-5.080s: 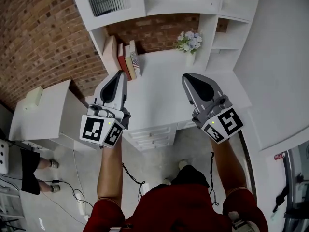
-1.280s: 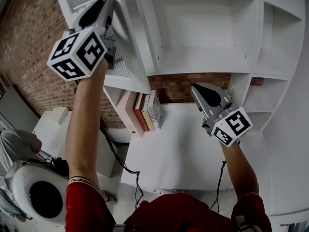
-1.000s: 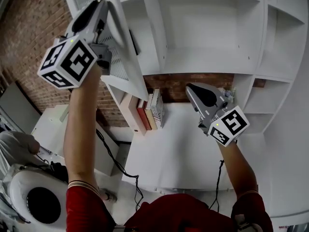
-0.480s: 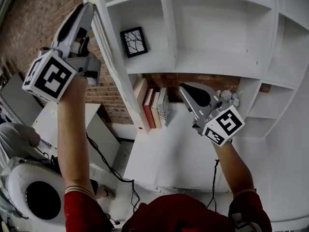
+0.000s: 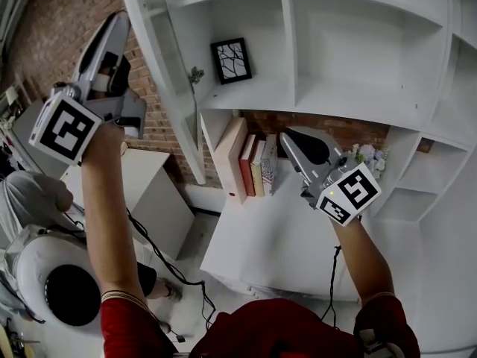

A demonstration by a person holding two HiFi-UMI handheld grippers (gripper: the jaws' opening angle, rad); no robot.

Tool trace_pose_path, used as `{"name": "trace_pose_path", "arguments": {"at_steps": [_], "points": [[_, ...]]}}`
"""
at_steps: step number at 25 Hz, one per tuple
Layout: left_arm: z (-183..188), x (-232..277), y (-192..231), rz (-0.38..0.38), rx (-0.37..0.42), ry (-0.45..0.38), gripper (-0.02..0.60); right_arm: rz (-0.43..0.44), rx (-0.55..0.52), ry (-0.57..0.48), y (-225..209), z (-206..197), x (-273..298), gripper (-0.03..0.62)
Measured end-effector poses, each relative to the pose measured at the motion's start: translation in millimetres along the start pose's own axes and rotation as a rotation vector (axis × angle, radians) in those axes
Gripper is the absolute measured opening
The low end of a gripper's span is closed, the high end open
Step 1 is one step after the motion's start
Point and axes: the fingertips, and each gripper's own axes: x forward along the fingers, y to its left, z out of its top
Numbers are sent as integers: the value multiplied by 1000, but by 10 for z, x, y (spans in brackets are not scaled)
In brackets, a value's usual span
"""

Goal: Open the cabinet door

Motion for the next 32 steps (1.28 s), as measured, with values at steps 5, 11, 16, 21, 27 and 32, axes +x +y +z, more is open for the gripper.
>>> {"name": "trace_pose_path", "arguments": {"at_steps": [5, 11, 16, 21, 27, 32], "points": [[79, -100, 32, 71, 65, 18, 98, 49, 28, -21, 12, -27, 59, 9], [60, -120, 43, 128, 151, 48, 75, 72, 47, -43, -38, -54, 84, 9], [38, -132, 82, 177, 198, 72, 52, 97, 66, -53, -67, -77, 122, 10], [5, -111, 124, 218, 214, 84, 35, 124, 86, -58, -120, -113, 127, 9], [77, -310, 362, 238, 215, 72, 21, 119, 76, -44, 80, -140, 240, 9], [129, -656, 894, 249, 195, 57, 2, 80, 36, -4, 408, -151, 494, 11]]}}
